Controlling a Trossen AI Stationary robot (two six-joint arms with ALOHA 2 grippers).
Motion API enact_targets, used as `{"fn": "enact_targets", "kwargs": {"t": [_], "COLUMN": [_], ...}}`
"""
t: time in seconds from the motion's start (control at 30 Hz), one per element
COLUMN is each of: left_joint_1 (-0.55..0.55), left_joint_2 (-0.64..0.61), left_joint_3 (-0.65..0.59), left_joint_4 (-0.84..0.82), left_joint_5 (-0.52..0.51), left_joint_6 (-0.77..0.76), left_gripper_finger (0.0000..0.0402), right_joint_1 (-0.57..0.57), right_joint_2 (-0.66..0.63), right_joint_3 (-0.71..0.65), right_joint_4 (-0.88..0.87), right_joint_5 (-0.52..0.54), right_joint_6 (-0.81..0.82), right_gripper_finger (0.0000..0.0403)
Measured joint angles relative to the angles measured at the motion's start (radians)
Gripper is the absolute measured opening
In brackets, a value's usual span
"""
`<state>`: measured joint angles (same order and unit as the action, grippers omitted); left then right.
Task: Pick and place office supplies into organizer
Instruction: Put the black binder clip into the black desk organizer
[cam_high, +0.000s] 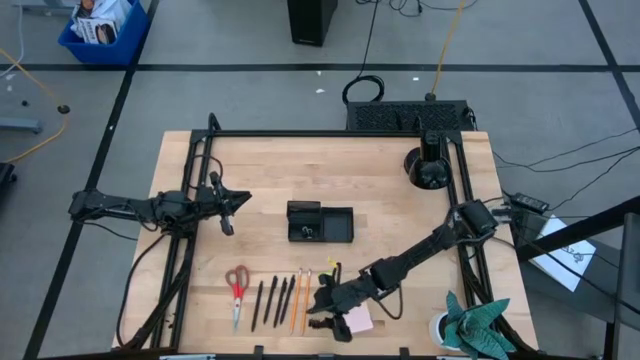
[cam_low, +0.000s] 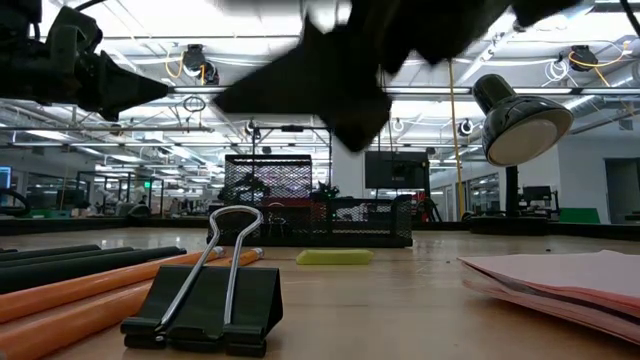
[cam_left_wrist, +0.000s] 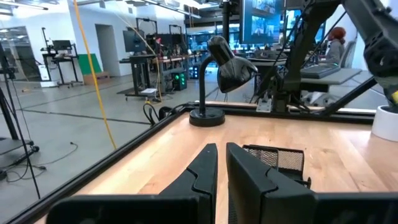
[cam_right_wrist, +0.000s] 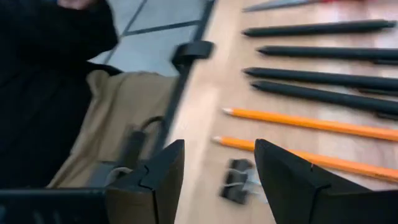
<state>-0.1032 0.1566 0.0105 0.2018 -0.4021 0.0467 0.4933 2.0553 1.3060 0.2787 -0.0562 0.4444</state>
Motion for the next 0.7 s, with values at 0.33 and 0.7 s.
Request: {"fn": "enact_targets", "kwargs": {"t": [0.33,0.7], "left_joint_1": [0.0,0.0], "left_joint_2": [0.0,0.0], "left_joint_3": [0.0,0.0], "left_joint_4": [0.001,-0.013], "left_joint_5": [0.0,0.015], "left_joint_6": [0.0,-0.004], "left_gripper_finger": [0.0042,0.0042], "right_joint_1": [-0.029,0.03], "right_joint_2": [0.006,0.006], "right_joint_3": [-0.028,-0.028], "right_joint_4": [0.002,0.046], "right_joint_5": [-0.018,0.164], "right_joint_6": [0.015,0.065], "right_gripper_finger": [0.0183,0.0182]}}
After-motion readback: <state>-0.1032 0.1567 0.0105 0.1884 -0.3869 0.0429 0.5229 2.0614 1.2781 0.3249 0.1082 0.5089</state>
